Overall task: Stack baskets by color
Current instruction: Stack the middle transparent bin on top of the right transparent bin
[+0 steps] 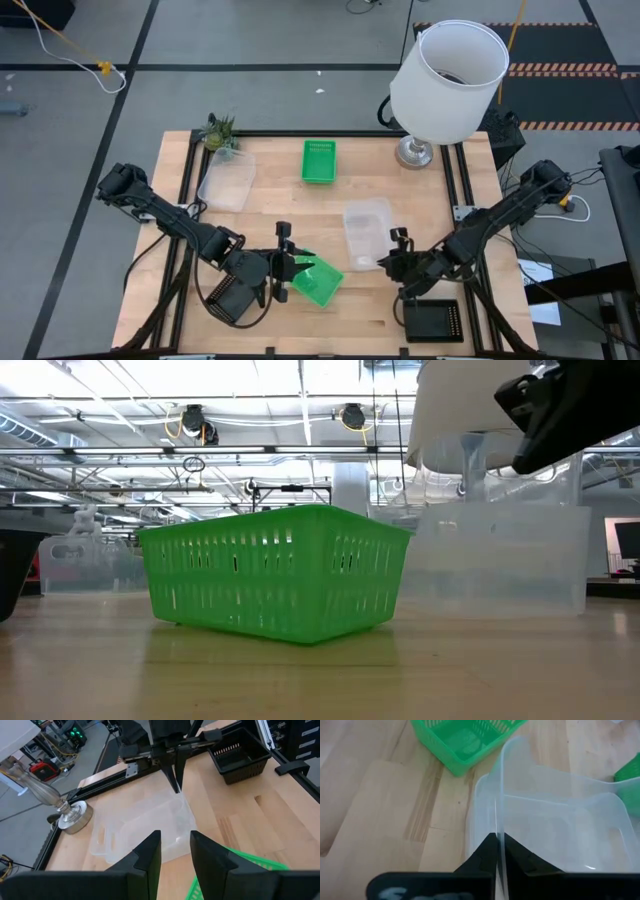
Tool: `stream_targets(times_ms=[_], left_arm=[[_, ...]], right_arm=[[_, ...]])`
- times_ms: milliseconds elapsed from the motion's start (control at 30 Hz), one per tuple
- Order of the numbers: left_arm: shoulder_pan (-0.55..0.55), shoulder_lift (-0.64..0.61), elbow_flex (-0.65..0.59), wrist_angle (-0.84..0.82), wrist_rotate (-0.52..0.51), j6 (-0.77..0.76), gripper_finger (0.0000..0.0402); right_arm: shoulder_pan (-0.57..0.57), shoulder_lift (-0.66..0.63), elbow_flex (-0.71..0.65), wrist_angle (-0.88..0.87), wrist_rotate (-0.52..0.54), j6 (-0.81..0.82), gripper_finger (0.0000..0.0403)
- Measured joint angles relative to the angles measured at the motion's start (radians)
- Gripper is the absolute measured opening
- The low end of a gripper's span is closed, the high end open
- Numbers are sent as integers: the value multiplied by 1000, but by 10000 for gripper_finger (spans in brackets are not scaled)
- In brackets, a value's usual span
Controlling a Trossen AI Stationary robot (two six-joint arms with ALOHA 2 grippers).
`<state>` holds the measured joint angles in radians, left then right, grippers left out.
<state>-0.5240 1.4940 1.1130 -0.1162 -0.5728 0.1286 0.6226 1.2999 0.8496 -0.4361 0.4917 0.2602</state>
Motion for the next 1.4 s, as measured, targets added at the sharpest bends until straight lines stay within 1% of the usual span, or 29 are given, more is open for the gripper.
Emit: stream_targets(times_ms=[100,200,333,567,733,833,933,1100,1233,1300,1400], left_arm=[[0,0,0,0,0,0,106],[0,0,0,-1,0,-1,106],[0,0,0,-10,0,-2,106],[0,0,0,-13,0,-7,106],[0,0,0,-14,22,-16,106],[0,0,0,-14,30,-16,106],[0,0,0,-14,30,-15,106],[0,0,0,-14,30,-15,106],[0,0,0,-14,30,-16,106],[0,0,0,-14,31,-19,106],[0,0,0,-14,31,-22,106]], right_arm=[[-8,0,-16,31,0,-12,8],[-19,0,-36,67,0,-14,21],[-35,0,-47,108,-46,-7,55],[-44,0,-47,181,-49,25,122],[-41,-9,-12,142,-49,32,148],[-30,-37,14,89,-49,71,150],[-10,-74,15,-10,-51,133,146],[27,-128,15,-205,-49,305,133],[52,-142,14,-340,-30,428,118],[60,-142,-4,-374,-21,474,109],[60,-140,-51,-377,-31,512,93]])
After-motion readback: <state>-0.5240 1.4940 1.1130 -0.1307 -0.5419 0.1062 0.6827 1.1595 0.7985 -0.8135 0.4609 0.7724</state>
